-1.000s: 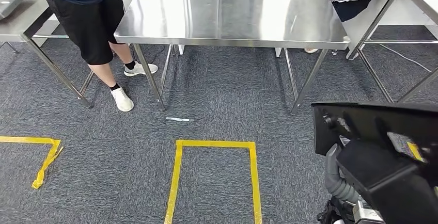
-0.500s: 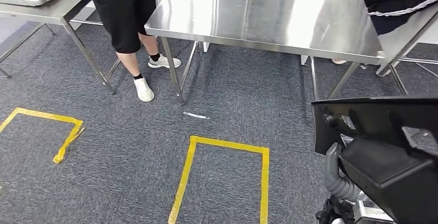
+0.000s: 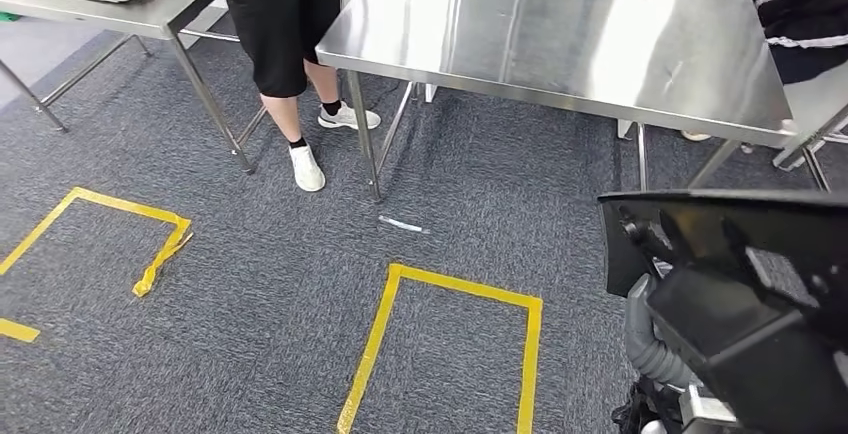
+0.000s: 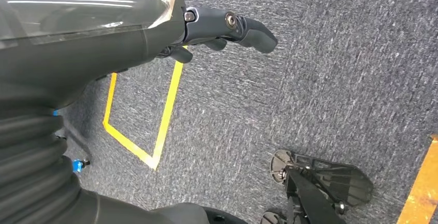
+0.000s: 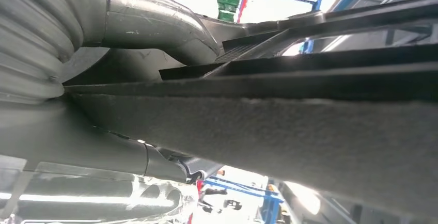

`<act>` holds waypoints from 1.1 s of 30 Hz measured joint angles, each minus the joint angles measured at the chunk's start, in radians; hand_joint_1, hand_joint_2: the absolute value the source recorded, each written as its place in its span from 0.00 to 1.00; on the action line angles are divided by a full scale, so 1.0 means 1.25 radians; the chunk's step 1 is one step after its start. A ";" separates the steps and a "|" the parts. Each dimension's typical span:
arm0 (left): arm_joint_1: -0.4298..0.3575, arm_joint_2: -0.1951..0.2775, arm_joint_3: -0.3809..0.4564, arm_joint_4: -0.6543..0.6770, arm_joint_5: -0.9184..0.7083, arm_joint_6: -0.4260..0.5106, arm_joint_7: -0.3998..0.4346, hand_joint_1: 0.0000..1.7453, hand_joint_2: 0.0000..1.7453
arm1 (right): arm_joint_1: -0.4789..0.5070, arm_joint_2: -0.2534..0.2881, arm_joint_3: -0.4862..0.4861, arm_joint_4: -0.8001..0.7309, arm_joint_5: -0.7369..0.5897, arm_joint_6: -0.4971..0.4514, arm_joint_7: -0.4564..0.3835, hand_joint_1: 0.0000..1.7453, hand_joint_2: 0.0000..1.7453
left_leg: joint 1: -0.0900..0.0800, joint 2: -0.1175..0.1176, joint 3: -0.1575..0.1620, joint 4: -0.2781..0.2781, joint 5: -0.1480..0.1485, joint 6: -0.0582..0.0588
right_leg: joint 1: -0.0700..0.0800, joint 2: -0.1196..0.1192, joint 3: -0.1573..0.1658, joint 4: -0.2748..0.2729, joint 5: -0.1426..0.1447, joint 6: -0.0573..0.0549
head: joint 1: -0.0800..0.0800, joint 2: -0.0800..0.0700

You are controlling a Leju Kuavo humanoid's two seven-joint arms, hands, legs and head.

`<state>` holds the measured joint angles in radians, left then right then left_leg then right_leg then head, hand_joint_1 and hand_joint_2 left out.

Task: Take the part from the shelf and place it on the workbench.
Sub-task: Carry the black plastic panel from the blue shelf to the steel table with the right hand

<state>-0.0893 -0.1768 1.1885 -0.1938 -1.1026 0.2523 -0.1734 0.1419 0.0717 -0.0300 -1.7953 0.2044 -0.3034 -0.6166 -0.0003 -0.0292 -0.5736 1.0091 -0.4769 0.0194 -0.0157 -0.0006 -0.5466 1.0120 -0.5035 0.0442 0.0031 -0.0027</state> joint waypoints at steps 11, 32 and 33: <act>0.003 0.001 0.000 0.000 0.006 0.000 -0.003 0.00 1.00 | 0.000 0.002 0.000 0.000 0.001 -0.003 0.001 1.00 1.00 | 0.002 0.019 -0.120 0.132 0.024 -0.004 | 0.004 0.000 0.064 -0.005 -0.043 -0.038 | -0.009 0.000; 0.003 0.003 0.001 0.000 0.010 -0.002 -0.003 0.00 1.00 | 0.002 0.001 0.000 0.007 0.001 -0.004 0.002 1.00 1.00 | 0.004 0.009 0.088 0.009 -0.074 -0.004 | -0.007 -0.009 -0.037 0.020 0.030 -0.004 | -0.006 0.000; 0.002 0.003 0.001 0.000 0.010 -0.002 -0.003 0.00 1.00 | 0.001 0.001 0.000 0.006 0.001 -0.004 0.002 1.00 1.00 | 0.006 0.011 0.078 0.036 -0.069 -0.006 | -0.009 -0.007 -0.029 0.017 0.025 -0.012 | -0.007 0.000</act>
<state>-0.0864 -0.1735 1.1898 -0.1936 -1.0903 0.2500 -0.1768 0.1425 0.0728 -0.0306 -1.7881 0.2058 -0.3079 -0.6139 0.0068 -0.0152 -0.4762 1.0545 -0.5627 0.0115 -0.0270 -0.0099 -0.5824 1.0329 -0.4717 0.0296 -0.0051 -0.0027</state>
